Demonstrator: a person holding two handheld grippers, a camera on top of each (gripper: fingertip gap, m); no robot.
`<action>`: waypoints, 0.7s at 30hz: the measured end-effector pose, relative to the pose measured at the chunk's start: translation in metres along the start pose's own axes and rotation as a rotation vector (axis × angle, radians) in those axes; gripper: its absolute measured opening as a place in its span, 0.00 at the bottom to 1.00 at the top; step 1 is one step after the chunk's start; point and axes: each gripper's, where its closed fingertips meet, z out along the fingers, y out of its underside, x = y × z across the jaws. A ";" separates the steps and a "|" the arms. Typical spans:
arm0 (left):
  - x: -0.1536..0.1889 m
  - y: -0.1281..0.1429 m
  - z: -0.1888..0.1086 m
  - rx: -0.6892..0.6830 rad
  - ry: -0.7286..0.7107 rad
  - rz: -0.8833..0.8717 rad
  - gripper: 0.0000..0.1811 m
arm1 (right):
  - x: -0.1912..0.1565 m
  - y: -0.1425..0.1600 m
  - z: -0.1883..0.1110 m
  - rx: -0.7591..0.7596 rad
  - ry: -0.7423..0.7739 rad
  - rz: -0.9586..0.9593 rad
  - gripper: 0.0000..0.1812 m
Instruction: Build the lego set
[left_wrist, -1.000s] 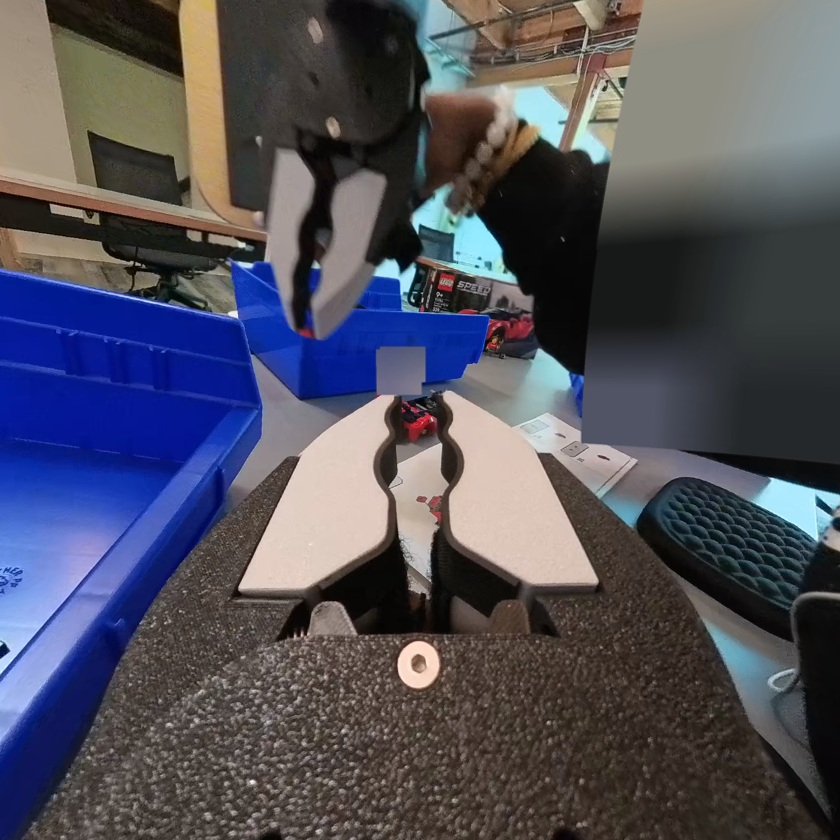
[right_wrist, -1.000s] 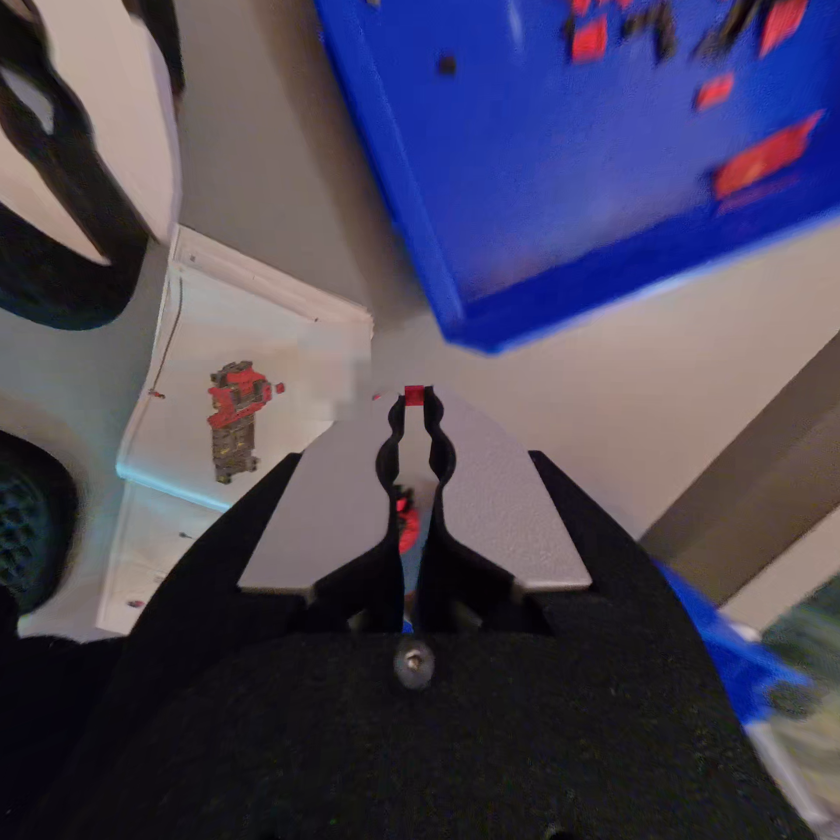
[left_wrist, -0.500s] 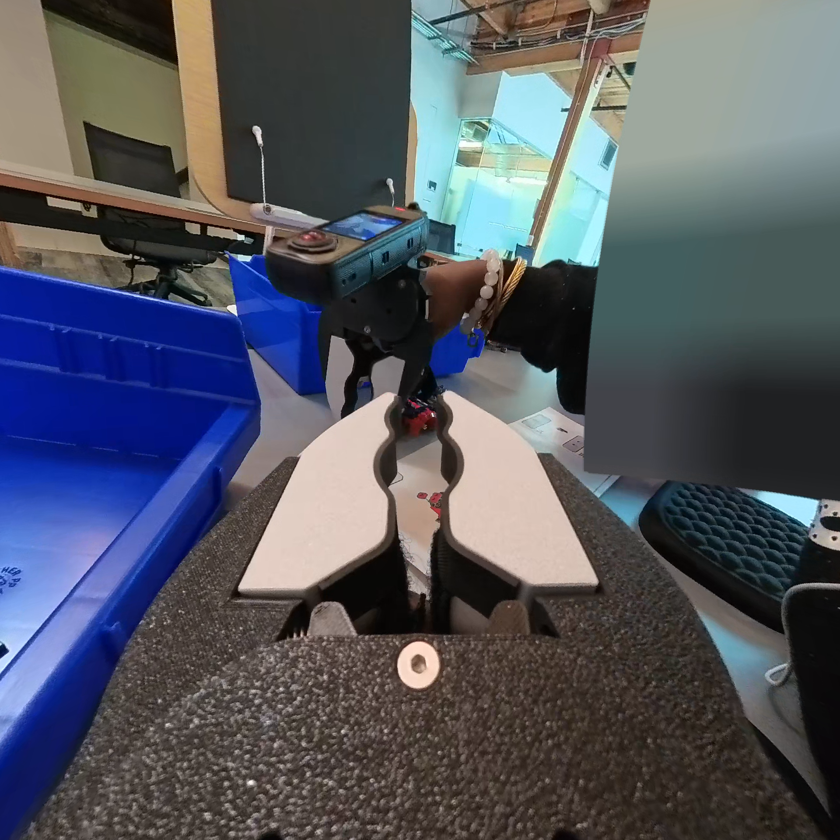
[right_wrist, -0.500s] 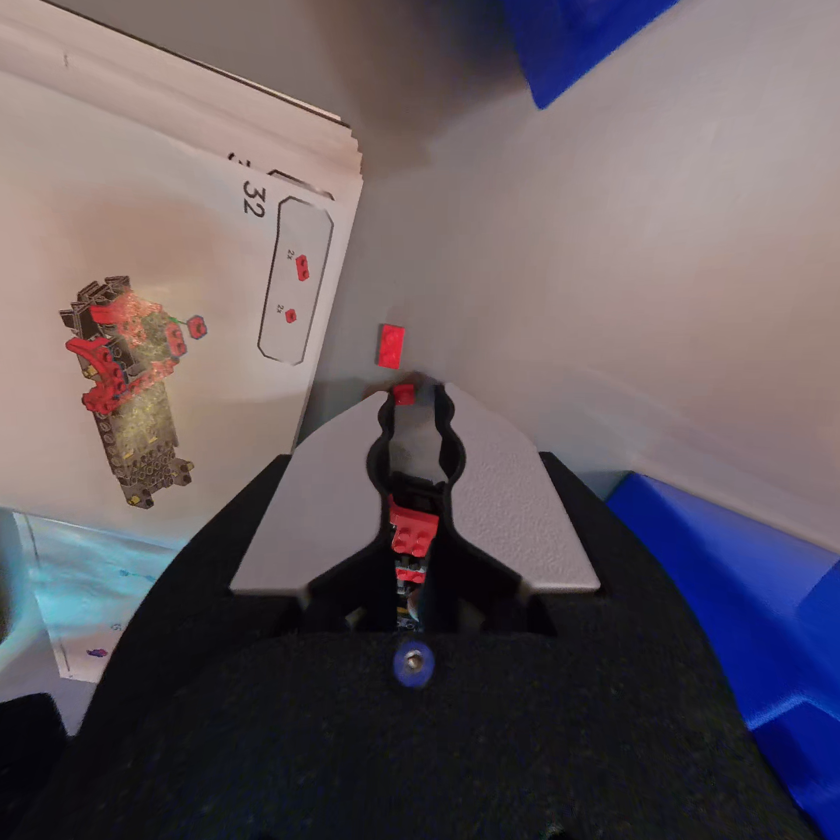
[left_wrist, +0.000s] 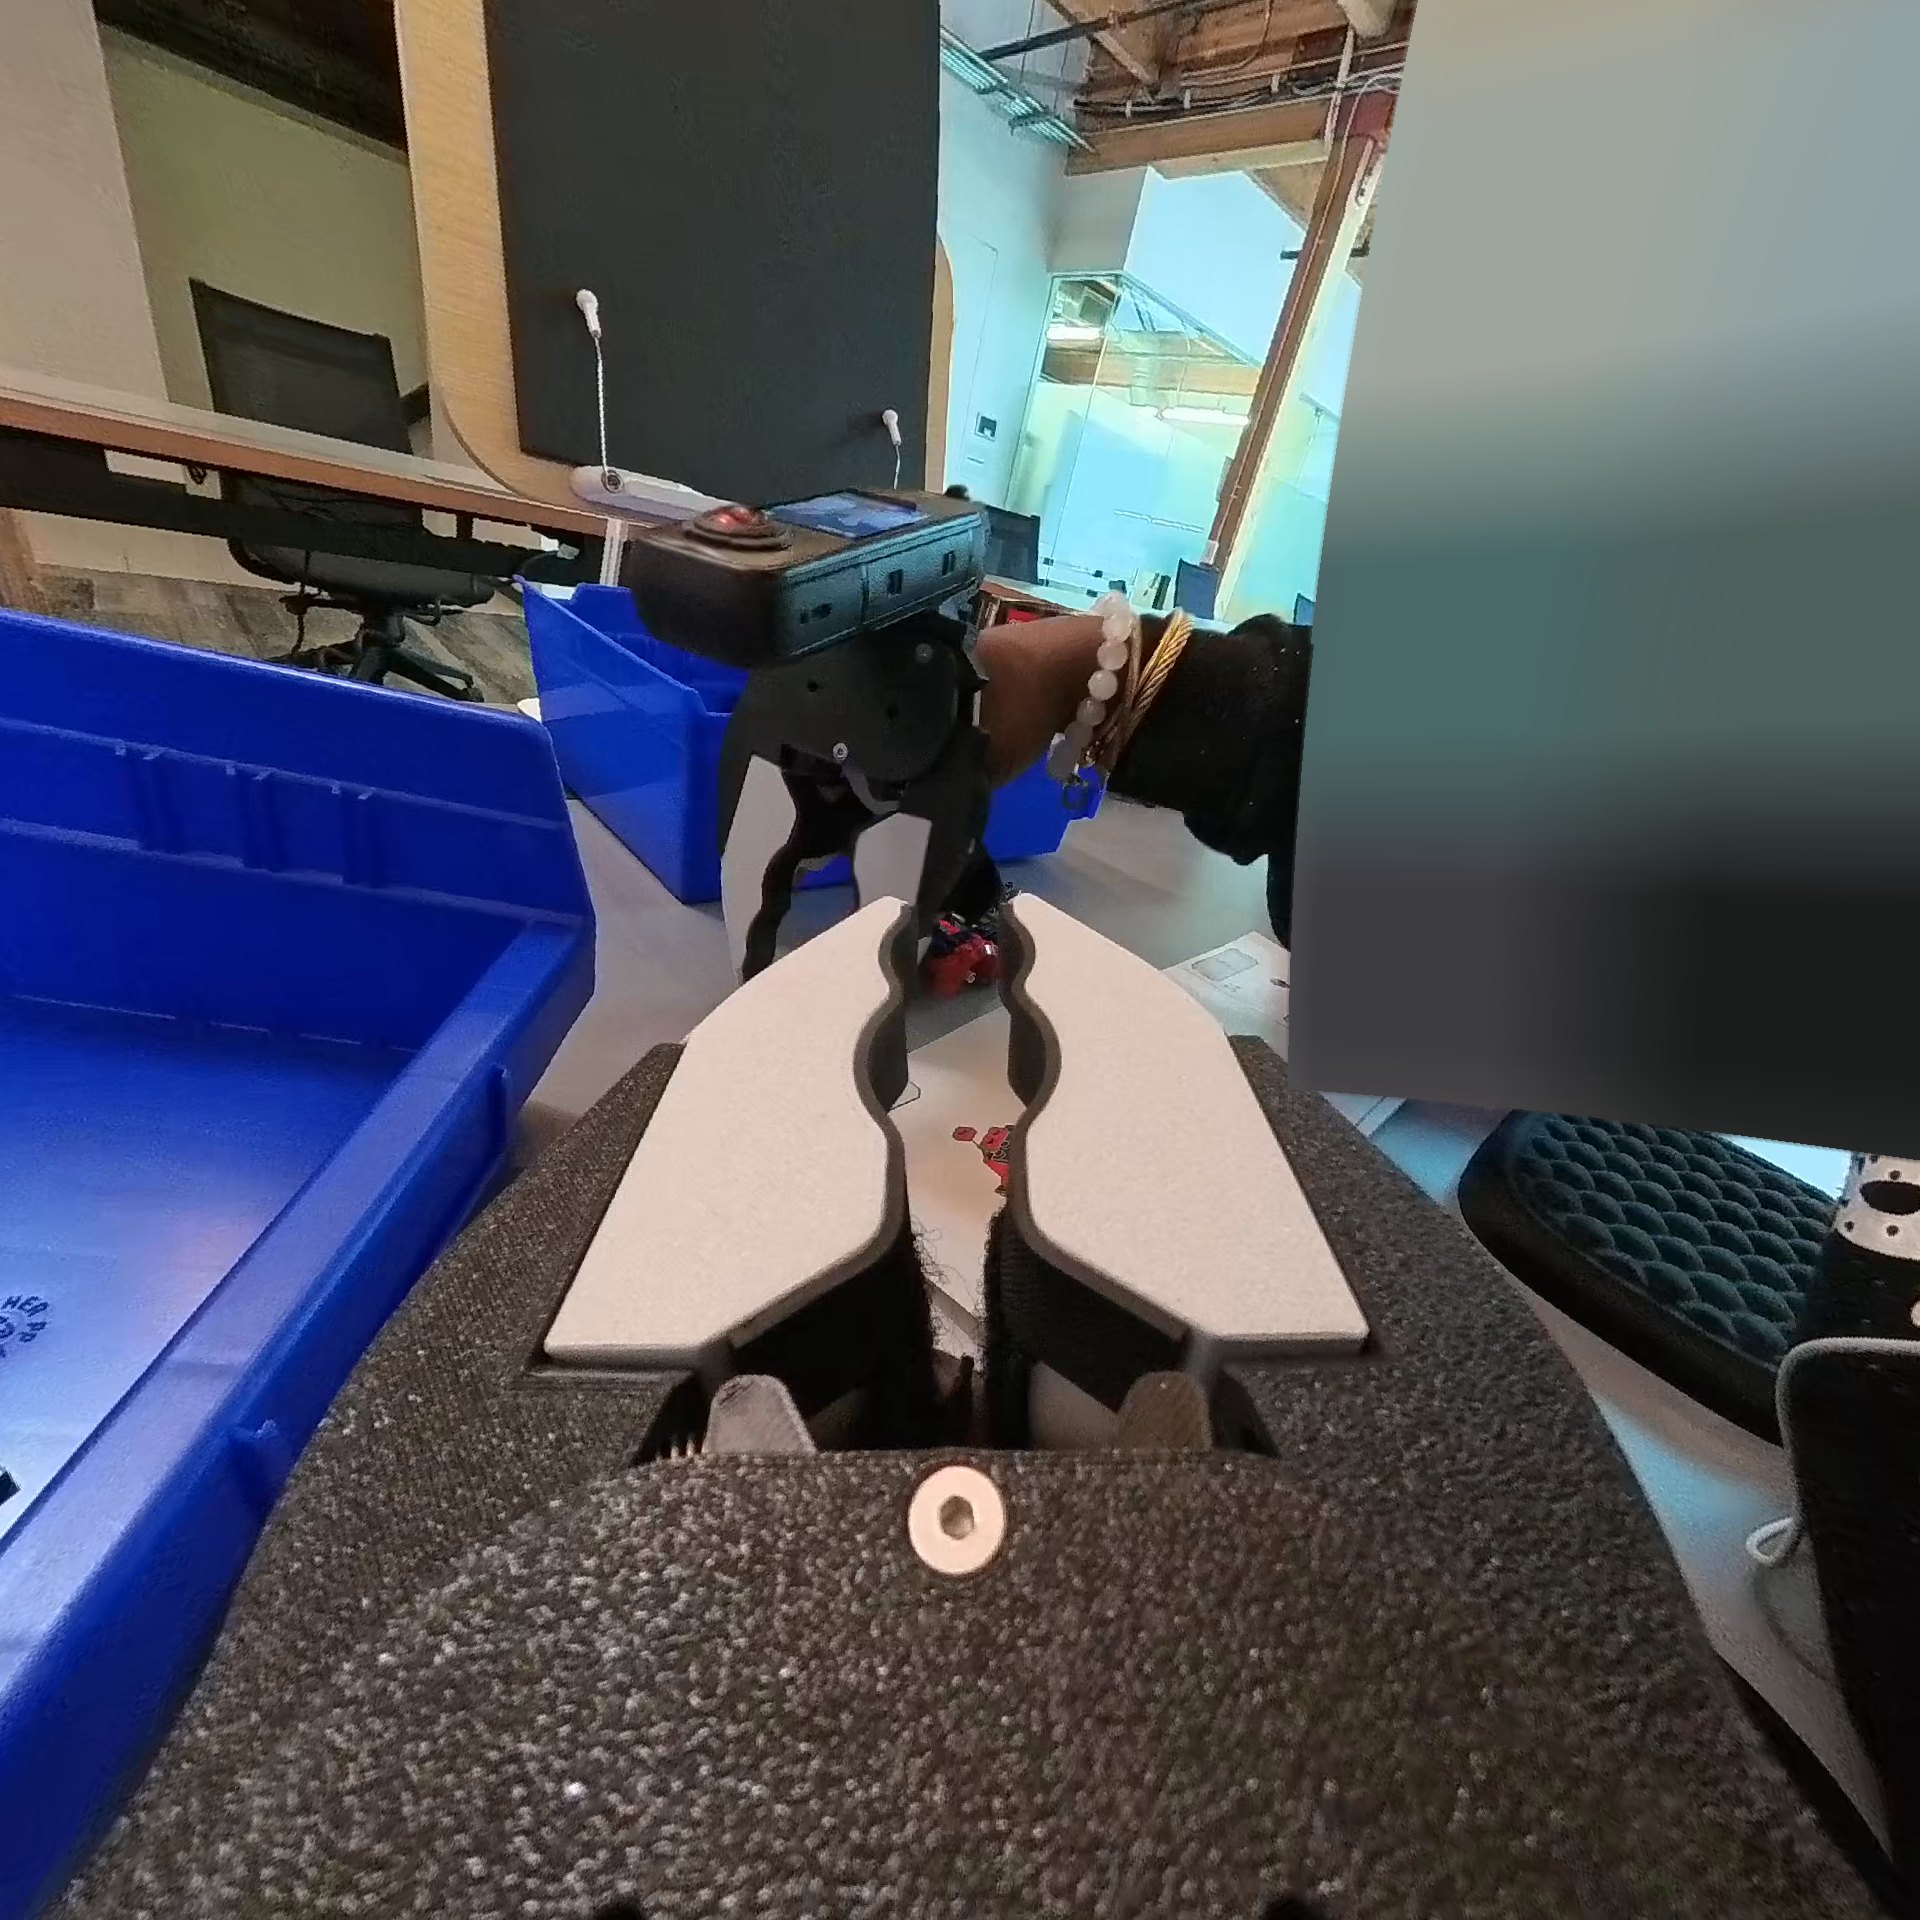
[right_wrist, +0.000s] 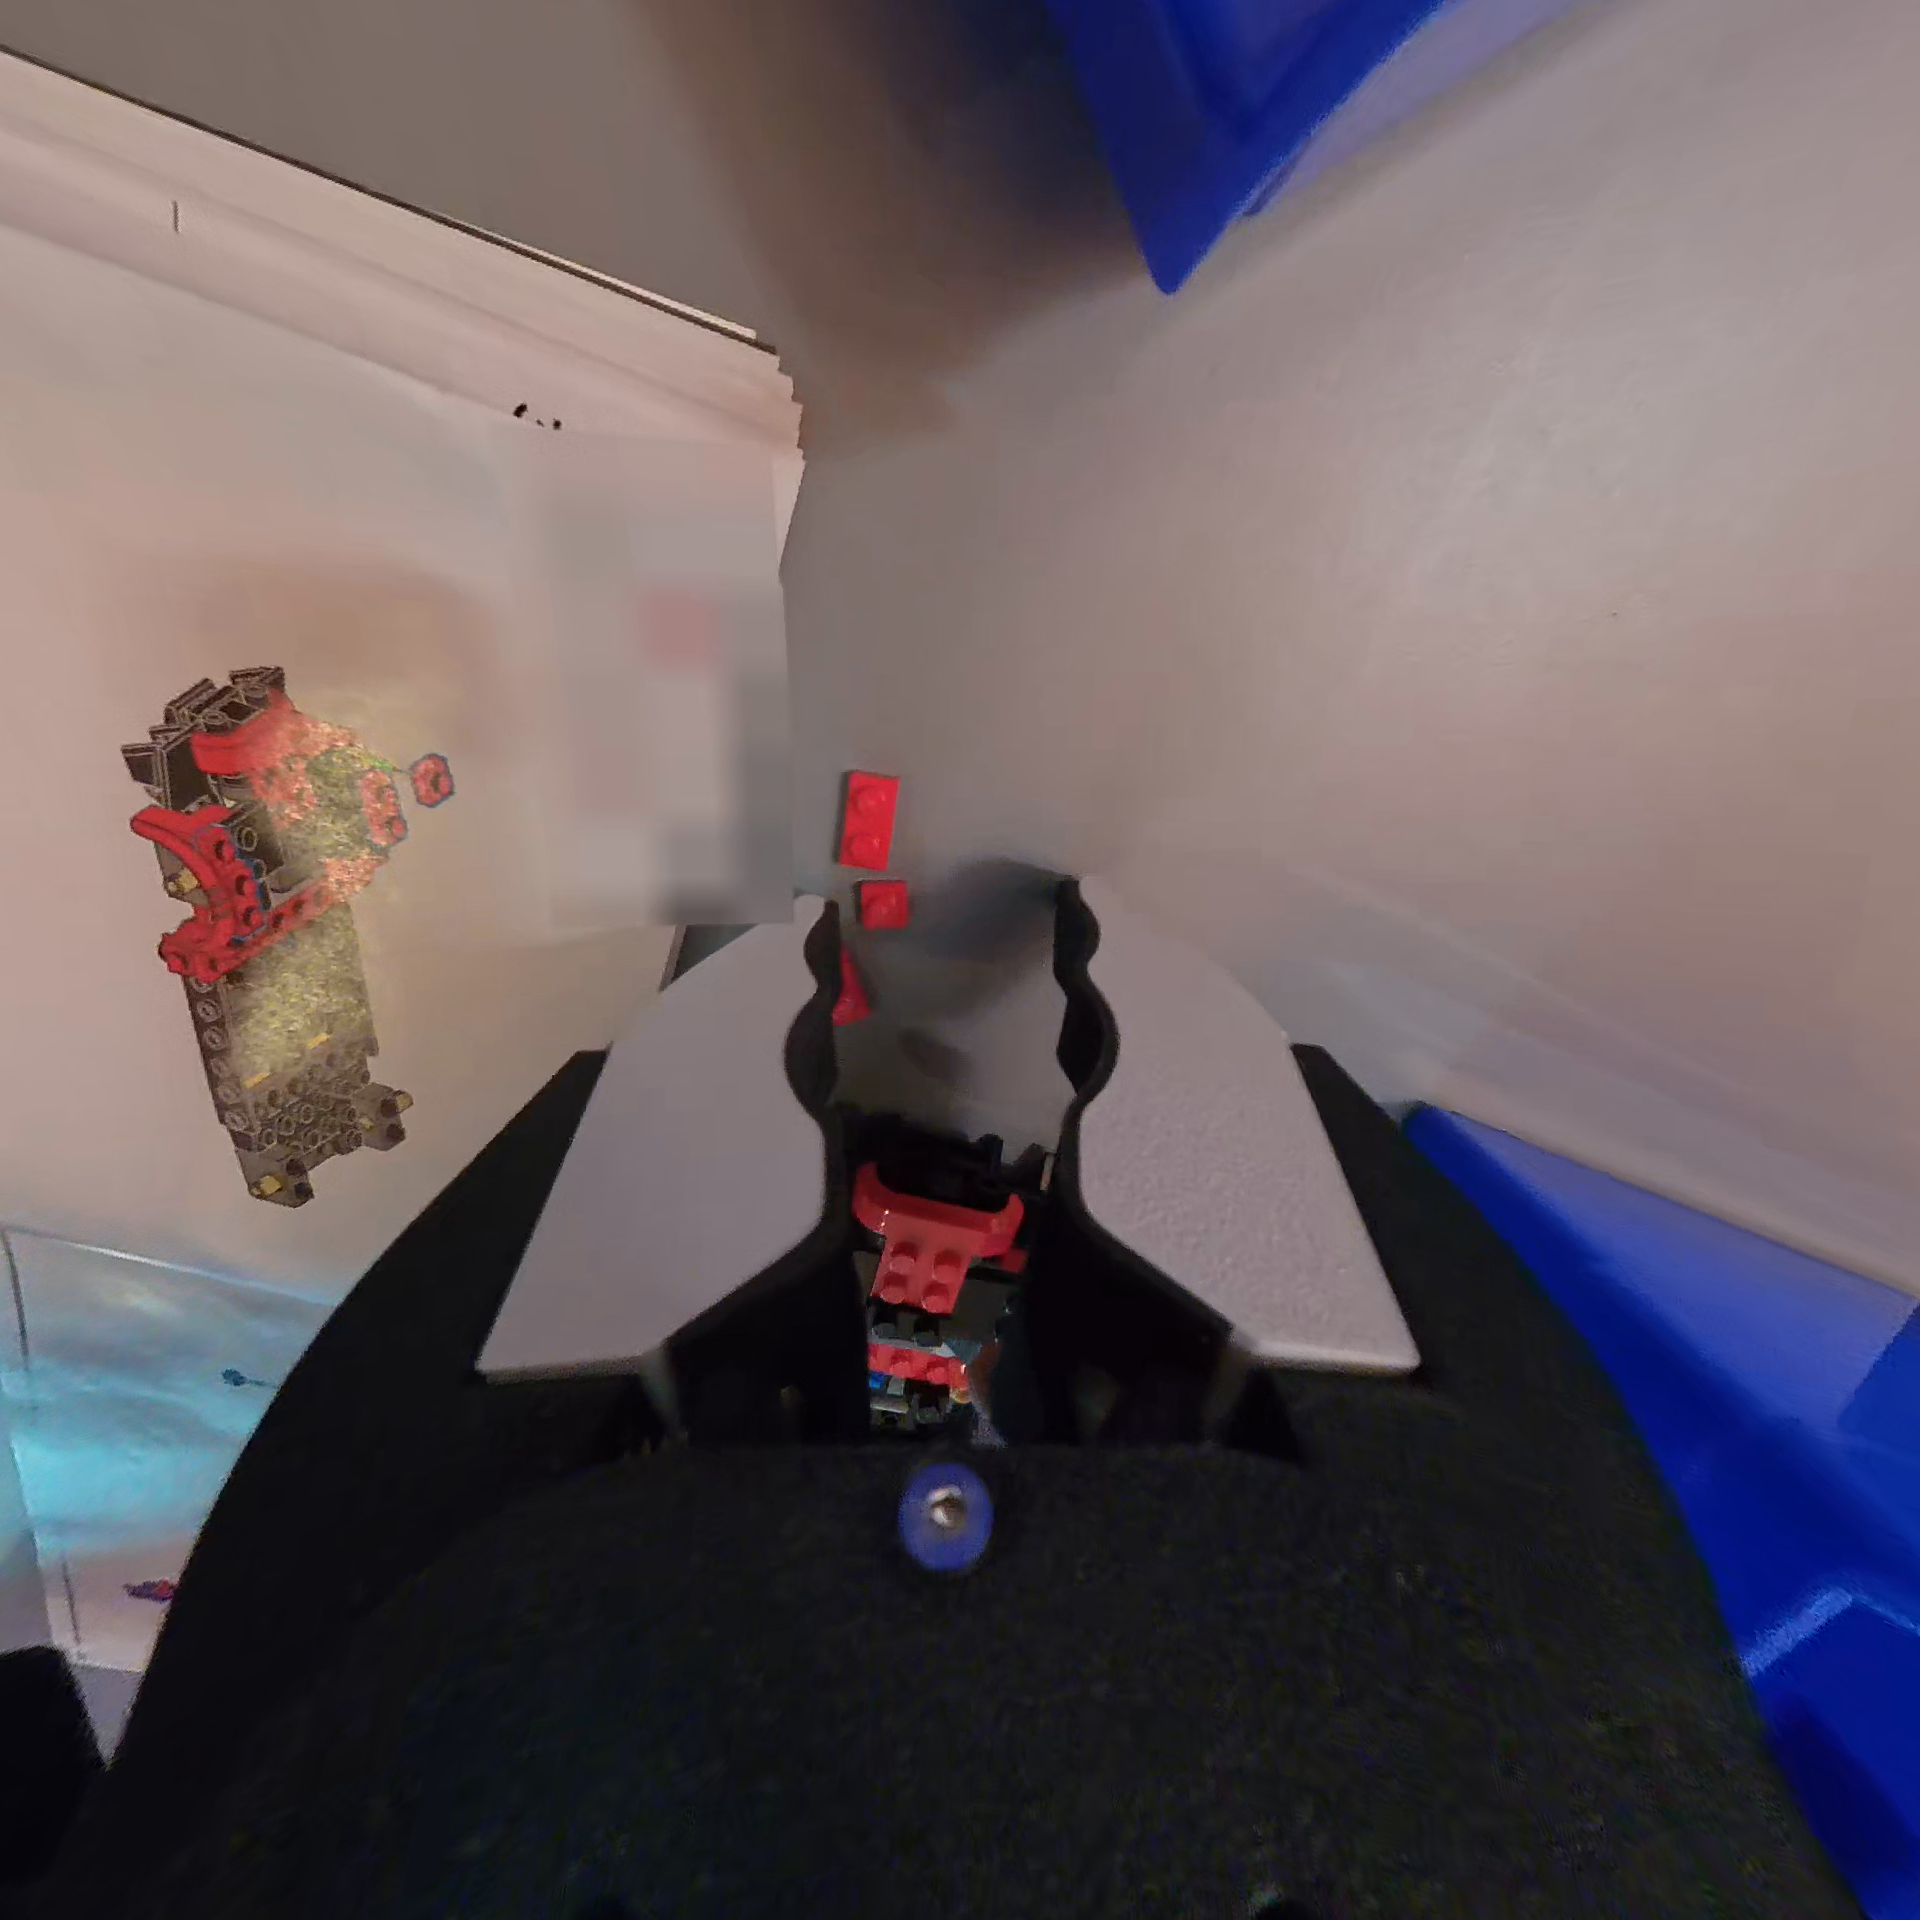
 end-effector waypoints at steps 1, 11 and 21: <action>0.000 0.000 0.000 0.001 -0.001 0.000 0.08 | -0.001 -0.001 -0.001 0.013 -0.001 0.000 0.23; 0.000 0.000 0.000 -0.002 0.001 -0.002 0.08 | -0.005 -0.061 -0.087 0.338 0.062 -0.045 0.23; 0.001 0.000 0.000 -0.001 0.002 0.003 0.08 | 0.030 -0.203 -0.122 0.424 0.115 -0.356 0.06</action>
